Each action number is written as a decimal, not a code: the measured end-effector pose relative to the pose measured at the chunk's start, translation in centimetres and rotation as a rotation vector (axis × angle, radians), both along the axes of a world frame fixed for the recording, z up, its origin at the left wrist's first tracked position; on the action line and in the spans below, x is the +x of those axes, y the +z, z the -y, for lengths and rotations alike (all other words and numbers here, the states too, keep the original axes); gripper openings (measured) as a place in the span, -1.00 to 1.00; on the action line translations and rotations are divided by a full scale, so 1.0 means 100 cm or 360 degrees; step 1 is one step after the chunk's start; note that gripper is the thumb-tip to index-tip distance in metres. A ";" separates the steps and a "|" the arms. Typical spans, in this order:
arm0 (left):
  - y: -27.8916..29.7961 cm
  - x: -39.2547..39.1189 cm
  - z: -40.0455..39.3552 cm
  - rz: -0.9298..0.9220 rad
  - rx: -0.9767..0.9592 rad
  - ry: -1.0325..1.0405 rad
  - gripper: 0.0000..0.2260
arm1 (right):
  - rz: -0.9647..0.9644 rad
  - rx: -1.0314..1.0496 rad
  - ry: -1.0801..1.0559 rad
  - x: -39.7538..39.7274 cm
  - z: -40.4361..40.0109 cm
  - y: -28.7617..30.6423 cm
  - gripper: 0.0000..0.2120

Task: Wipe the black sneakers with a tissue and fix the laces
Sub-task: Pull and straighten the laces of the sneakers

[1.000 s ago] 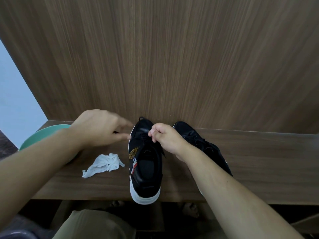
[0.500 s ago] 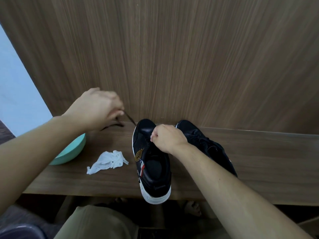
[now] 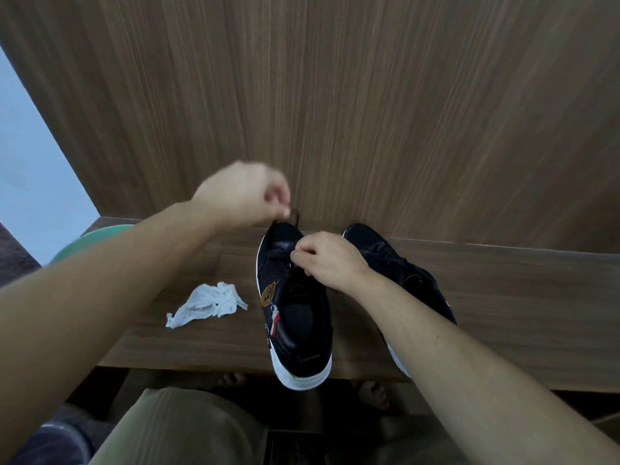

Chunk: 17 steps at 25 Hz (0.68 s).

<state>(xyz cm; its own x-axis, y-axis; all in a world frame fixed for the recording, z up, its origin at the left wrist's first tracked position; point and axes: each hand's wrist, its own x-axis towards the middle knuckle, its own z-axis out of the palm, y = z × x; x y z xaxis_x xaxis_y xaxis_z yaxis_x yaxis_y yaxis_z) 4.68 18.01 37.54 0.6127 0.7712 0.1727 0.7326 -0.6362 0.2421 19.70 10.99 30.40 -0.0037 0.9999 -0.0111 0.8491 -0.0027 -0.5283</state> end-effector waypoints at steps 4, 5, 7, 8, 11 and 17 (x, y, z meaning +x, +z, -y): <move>-0.054 -0.002 0.017 -0.0157 -0.0440 -0.0148 -0.78 | -0.0253 -0.0153 0.0025 0.005 -0.001 0.002 -0.66; -0.061 -0.002 0.016 -0.0033 -0.0403 -0.0102 -0.81 | -0.0309 -0.0159 0.0054 0.007 0.000 0.002 -0.67; -0.067 -0.002 0.015 0.0085 -0.0365 -0.0058 -0.87 | -0.0435 -0.0167 0.0100 0.013 0.001 0.002 -0.75; -0.068 -0.003 0.016 0.0109 -0.0375 -0.0068 -0.90 | -0.0467 -0.0180 0.0117 0.015 0.001 0.004 -0.84; -0.068 -0.004 0.025 0.0187 -0.0340 -0.0097 -0.87 | -0.0295 -0.0044 0.0061 0.013 0.005 0.008 -0.94; -0.061 -0.005 0.035 0.0131 -0.0127 0.0121 -0.85 | -0.0048 0.0535 -0.0208 -0.010 0.022 -0.001 -0.74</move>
